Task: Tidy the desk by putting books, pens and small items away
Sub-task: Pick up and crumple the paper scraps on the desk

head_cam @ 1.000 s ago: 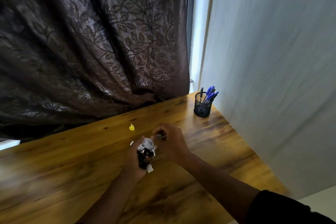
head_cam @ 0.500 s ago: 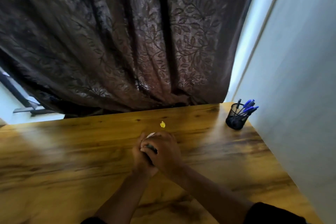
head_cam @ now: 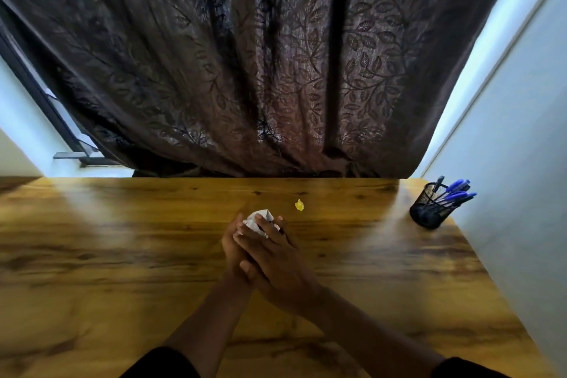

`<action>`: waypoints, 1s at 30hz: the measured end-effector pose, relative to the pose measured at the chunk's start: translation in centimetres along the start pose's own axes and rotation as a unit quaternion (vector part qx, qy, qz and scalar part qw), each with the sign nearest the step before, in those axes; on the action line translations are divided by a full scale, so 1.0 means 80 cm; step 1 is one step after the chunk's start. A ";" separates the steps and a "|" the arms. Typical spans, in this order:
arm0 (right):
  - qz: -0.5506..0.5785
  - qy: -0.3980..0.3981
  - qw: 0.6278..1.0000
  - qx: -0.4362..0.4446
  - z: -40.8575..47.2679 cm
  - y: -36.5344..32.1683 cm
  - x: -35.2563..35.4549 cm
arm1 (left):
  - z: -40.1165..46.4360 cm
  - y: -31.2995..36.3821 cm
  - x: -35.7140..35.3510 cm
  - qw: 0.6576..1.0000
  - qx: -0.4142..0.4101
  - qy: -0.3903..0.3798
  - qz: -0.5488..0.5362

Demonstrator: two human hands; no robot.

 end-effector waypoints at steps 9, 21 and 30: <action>-0.015 0.028 0.999 0.006 0.021 0.009 0.007 | 0.010 0.005 -0.001 1.000 0.018 0.011 -0.015; -0.082 0.001 0.997 -0.004 0.025 0.031 -0.017 | 0.020 0.005 -0.012 0.996 0.054 -0.068 -0.011; 0.044 -0.016 0.998 -0.032 0.032 0.030 -0.013 | 0.013 0.010 0.005 0.919 -0.163 -0.096 0.345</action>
Point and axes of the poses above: each hand's wrist, its own z-axis towards the middle knuckle, its own x-axis out of the back of the hand, y = z × x, the point moved 4 cm from there along z, towards the middle knuckle, and after that the axes turned 13 degrees about -x, right-handed, at the moved point
